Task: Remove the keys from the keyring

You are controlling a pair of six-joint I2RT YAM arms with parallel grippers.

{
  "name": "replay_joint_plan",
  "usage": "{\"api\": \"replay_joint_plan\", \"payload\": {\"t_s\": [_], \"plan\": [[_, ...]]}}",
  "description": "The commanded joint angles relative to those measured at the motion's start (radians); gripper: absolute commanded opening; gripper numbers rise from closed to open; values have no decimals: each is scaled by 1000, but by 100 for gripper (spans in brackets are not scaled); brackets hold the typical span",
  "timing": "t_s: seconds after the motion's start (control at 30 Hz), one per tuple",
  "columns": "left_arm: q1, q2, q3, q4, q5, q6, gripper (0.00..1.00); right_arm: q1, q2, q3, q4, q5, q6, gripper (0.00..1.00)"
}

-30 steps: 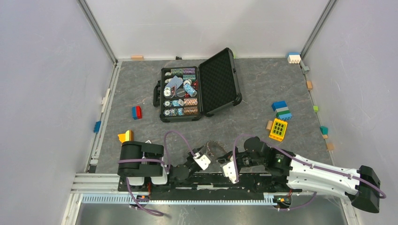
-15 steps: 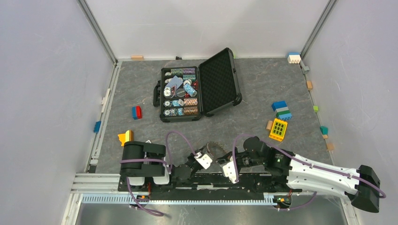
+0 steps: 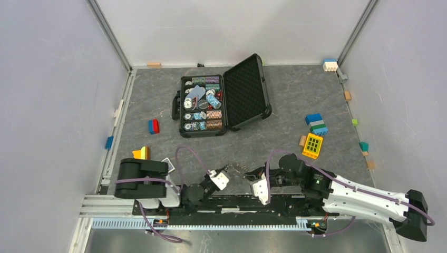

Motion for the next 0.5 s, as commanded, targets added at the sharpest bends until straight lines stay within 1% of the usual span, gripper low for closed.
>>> {"api": "replay_joint_plan", "payload": {"t_s": [0.0, 0.13, 0.2, 0.3, 0.4, 0.47], "plan": [[-7, -168, -20, -139, 85, -38, 2, 5, -53, 24, 65, 52, 25, 0], [-7, -424, 91, -650, 201, -76, 2, 5, -89, 16, 37, 48, 32, 0], [-7, -519, 109, -766, 219, -73, 2, 6, -112, 5, 26, 51, 35, 0], [-7, -664, 155, -1015, 245, -80, 2, 5, -158, -20, 19, 56, 50, 0], [-5, -784, 245, -1286, 302, -78, 2, 5, -205, -45, 19, 62, 70, 0], [-5, -831, 323, -1454, 332, -80, 2, 5, -232, -56, 26, 66, 90, 0]]}}
